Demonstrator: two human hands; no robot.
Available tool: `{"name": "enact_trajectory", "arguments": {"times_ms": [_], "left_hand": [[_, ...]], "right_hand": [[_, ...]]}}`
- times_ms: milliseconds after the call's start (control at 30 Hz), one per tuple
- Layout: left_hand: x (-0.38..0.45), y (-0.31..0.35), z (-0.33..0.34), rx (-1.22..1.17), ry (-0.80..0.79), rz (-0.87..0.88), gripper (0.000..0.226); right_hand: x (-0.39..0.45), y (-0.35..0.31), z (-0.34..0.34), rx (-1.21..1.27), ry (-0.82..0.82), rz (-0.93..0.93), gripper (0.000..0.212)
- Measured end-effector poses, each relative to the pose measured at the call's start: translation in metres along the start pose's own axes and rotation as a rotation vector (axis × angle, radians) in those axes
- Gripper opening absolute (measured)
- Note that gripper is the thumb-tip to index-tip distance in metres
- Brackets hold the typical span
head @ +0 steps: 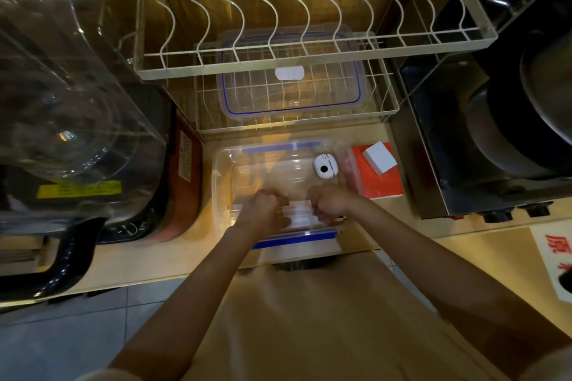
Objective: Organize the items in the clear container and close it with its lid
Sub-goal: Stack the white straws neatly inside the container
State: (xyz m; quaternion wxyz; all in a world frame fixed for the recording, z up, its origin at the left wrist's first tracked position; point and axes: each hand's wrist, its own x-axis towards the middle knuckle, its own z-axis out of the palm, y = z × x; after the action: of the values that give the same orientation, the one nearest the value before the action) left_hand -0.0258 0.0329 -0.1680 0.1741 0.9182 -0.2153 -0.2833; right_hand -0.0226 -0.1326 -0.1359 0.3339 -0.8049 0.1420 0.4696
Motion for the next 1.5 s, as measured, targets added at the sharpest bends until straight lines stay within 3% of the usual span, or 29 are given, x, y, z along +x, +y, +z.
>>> {"name": "enact_trajectory", "arguments": {"times_ms": [167,267,467,733,900,1000,1167,1367,1500], "left_hand": [[0.000,0.001,-0.002,-0.020,-0.012,-0.002,0.049],[0.000,0.001,-0.003,-0.009,-0.021,-0.004,0.051],[0.000,0.002,-0.005,-0.021,-0.043,-0.006,0.058],[0.004,-0.003,-0.011,-0.048,-0.089,0.001,0.051],[0.004,-0.005,-0.010,-0.068,-0.087,-0.004,0.050],[0.004,-0.007,-0.010,-0.076,-0.079,0.010,0.048],[0.000,-0.009,-0.010,-0.061,-0.063,0.019,0.053],[-0.010,-0.011,-0.009,-0.040,-0.019,-0.046,0.058],[-0.012,-0.010,-0.008,-0.071,-0.021,-0.052,0.060]], "right_hand": [[-0.001,0.000,0.005,0.224,0.083,-0.001,0.024],[-0.006,0.002,0.002,0.116,0.177,-0.027,0.031],[-0.018,-0.012,-0.004,-0.177,0.025,-0.003,0.023],[-0.008,-0.018,0.004,-0.092,-0.072,0.065,0.030],[-0.012,-0.020,0.007,0.103,-0.076,0.133,0.022],[-0.010,-0.013,0.004,0.237,-0.078,0.161,0.033],[-0.015,-0.013,-0.008,0.344,0.043,0.142,0.032],[-0.015,-0.017,0.005,0.419,-0.080,0.174,0.034],[-0.017,-0.021,0.009,0.598,-0.117,0.161,0.029]]}}
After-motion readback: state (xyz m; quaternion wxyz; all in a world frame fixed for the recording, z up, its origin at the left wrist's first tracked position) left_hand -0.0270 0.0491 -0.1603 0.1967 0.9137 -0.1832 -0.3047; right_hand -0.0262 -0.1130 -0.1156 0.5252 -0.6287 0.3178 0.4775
